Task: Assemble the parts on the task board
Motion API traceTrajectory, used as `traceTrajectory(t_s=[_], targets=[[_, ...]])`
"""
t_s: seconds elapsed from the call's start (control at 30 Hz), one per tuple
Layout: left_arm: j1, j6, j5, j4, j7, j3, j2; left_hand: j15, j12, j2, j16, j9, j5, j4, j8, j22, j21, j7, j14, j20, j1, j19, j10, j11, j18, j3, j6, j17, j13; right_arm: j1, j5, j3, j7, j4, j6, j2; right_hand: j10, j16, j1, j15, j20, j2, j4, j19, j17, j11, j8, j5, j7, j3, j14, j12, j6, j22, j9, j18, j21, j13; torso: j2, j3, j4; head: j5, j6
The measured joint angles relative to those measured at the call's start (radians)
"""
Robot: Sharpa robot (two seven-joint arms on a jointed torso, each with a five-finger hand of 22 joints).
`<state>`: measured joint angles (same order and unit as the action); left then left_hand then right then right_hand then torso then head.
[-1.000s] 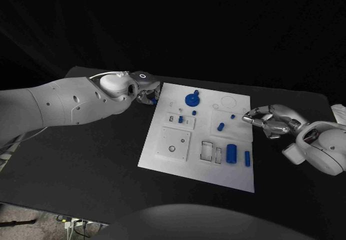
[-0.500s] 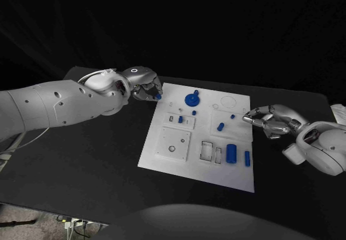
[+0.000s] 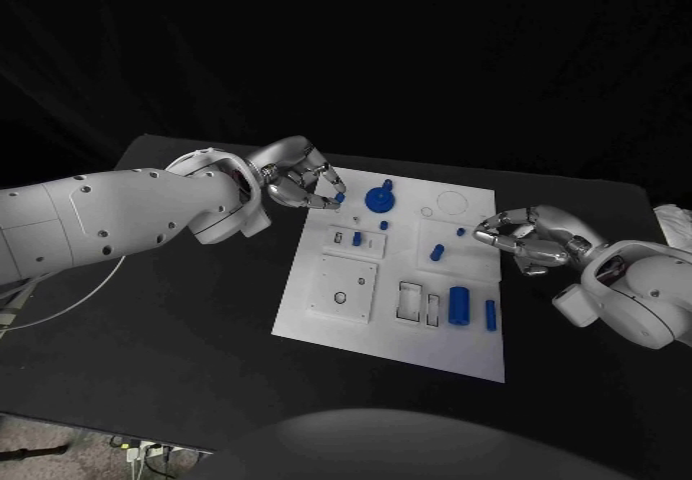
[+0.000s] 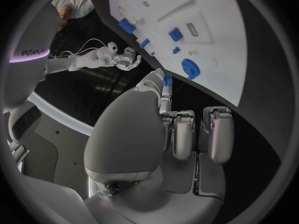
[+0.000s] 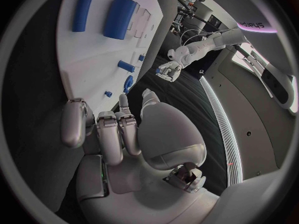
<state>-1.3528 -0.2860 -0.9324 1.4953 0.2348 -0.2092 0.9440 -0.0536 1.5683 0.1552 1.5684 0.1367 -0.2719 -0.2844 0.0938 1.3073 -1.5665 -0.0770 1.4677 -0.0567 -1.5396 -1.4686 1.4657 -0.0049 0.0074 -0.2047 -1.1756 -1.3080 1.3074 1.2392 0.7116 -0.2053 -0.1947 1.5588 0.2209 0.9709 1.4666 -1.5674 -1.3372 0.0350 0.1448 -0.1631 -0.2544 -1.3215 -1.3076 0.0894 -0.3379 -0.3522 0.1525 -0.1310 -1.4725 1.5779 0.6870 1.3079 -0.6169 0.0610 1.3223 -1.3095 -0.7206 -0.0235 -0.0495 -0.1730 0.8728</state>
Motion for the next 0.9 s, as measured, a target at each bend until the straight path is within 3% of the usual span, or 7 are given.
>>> traceTrajectory(t_s=[0.13,0.3,0.43,0.67,0.77,0.9], targets=[[0.000,0.050,0.120,0.049,0.032,-0.006,-0.006,0.004,0.000,-0.015,0.000,-0.005,-0.013,0.003,-0.009,0.000,0.000,-0.004,-0.004,-0.004,-0.009,0.004,0.001,0.001,0.000,0.011,0.004,0.000,0.000,0.001,-0.063,0.000,-0.035,0.029,0.000,0.001,-0.006,0.000,-0.033,-0.005,0.000,0.019,0.023,0.000,0.000,-0.007,0.050,0.007,0.000,0.012,0.008,-0.001,-0.026,0.000,0.032,0.000,0.000,-0.003,-0.001,0.0000,0.0001,0.014,0.000],[0.002,0.091,0.238,0.099,0.084,-0.010,-0.023,0.007,0.000,-0.025,0.000,-0.009,-0.037,0.010,-0.013,0.000,0.000,-0.007,0.000,-0.007,-0.019,0.000,0.001,0.008,0.000,0.024,0.007,0.000,0.000,0.007,-0.177,0.001,-0.082,0.082,-0.011,0.009,-0.006,0.000,-0.049,-0.005,-0.005,0.036,0.032,-0.005,0.000,-0.007,0.113,0.062,0.003,0.013,0.008,-0.006,-0.023,0.000,0.101,0.000,0.000,-0.003,-0.001,-0.0018,0.0005,0.037,0.000],[0.004,0.110,0.311,0.128,0.122,-0.012,-0.026,0.007,0.000,-0.030,0.000,-0.009,-0.051,0.010,-0.015,0.000,0.000,-0.007,0.000,-0.007,-0.023,0.000,0.001,0.008,0.000,0.032,0.008,0.000,0.000,0.015,-0.298,0.001,-0.110,0.121,-0.046,0.016,-0.006,0.000,-0.050,-0.005,-0.008,0.037,0.033,-0.037,0.000,-0.007,0.142,0.103,0.003,0.011,0.008,-0.006,-0.007,0.000,0.149,0.000,0.031,-0.003,-0.001,-0.0019,-0.0011,0.055,0.000],[0.005,0.126,0.393,0.160,0.167,-0.013,-0.031,0.011,0.000,-0.030,0.000,-0.009,-0.055,0.013,-0.017,0.000,0.000,-0.009,-0.004,-0.011,-0.024,0.004,0.001,0.008,0.000,0.035,0.010,0.000,0.000,0.020,-0.533,0.001,-0.120,0.154,-0.177,0.015,-0.006,0.000,-0.039,-0.005,-0.009,0.025,0.021,-0.078,0.000,-0.007,0.166,0.117,0.002,-0.001,0.008,-0.006,0.001,0.000,0.190,0.000,0.077,-0.003,0.001,-0.0017,0.0004,0.079,0.000],[0.006,0.131,0.428,0.172,0.181,-0.014,-0.037,0.011,0.000,-0.032,0.000,-0.009,-0.062,0.014,-0.018,0.000,0.000,-0.008,-0.004,-0.011,-0.026,0.004,0.001,0.008,0.000,0.041,0.010,0.000,0.000,0.021,-0.625,0.001,-0.108,0.159,-0.241,0.006,-0.010,0.000,-0.033,-0.010,-0.009,0.020,0.023,-0.078,0.000,-0.010,0.182,0.098,-0.008,-0.004,0.004,-0.006,-0.011,0.000,0.213,0.000,0.077,-0.003,0.001,-0.0017,0.0006,0.086,0.000],[0.007,0.137,0.469,0.185,0.196,-0.014,-0.043,0.011,0.000,-0.037,0.000,-0.008,-0.071,0.017,-0.020,0.000,0.000,-0.008,-0.004,-0.011,-0.031,0.004,0.001,0.008,0.000,0.044,0.010,0.000,0.000,0.021,-0.722,0.001,-0.075,0.161,-0.318,-0.002,-0.012,0.000,-0.028,-0.014,-0.009,0.014,0.025,-0.078,0.000,-0.013,0.198,0.084,-0.008,-0.005,0.006,-0.005,-0.036,0.000,0.238,0.000,0.077,-0.003,0.001,-0.0018,0.0006,0.098,-0.002]])
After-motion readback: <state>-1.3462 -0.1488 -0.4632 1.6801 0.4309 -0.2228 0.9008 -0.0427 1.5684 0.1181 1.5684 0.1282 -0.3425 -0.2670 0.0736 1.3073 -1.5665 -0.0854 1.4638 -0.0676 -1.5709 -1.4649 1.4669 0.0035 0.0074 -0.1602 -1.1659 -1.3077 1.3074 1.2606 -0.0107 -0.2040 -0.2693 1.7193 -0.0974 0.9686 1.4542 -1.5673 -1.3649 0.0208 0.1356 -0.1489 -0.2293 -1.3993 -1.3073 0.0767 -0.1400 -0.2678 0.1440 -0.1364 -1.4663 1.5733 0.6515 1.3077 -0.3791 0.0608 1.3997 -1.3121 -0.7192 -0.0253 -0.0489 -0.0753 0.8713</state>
